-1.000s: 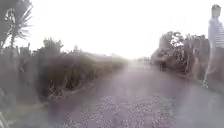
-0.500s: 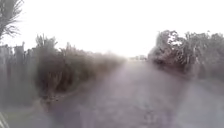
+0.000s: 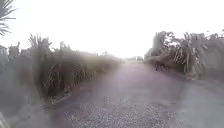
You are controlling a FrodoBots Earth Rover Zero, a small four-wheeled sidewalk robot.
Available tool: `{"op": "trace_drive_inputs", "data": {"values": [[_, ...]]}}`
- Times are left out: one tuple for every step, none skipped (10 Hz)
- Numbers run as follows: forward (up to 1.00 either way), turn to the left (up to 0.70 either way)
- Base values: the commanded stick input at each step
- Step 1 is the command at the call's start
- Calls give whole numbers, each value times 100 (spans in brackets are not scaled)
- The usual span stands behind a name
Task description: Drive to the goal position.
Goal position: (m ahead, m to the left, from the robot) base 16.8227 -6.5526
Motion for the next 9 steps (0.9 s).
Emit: {"op": "trace_drive_inputs", "data": {"values": [[45, -27], [45, -27], [45, -27], [45, -27], [45, -27], [45, -27], [45, -27], [45, -27], [45, -27]]}}
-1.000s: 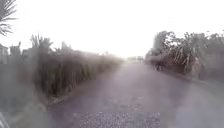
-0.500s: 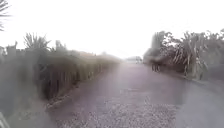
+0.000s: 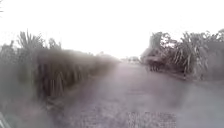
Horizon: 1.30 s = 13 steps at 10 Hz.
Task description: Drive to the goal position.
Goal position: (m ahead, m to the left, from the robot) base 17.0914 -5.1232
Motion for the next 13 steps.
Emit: {"op": "trace_drive_inputs", "data": {"values": [[45, -27], [70, -14], [70, -14], [70, -14], [70, -14], [70, -14], [70, -14], [70, -14], [70, -14], [70, -14], [70, -14], [70, -14], [70, -14]]}}
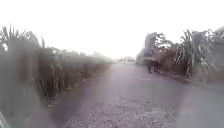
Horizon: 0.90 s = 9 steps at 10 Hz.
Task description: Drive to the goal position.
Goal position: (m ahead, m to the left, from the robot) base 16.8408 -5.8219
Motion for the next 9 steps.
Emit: {"op": "trace_drive_inputs", "data": {"values": [[70, -14], [70, -11], [70, -5], [70, 0], [70, 0], [70, 0], [70, -1], [70, -2], [70, -4]]}}
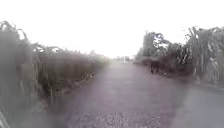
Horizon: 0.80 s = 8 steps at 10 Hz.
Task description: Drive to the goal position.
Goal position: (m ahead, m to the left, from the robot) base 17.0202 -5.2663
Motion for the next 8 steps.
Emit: {"op": "trace_drive_inputs", "data": {"values": [[70, -14], [70, -14], [70, -14], [70, -14], [45, -27], [45, -27], [45, -27], [49, -25]]}}
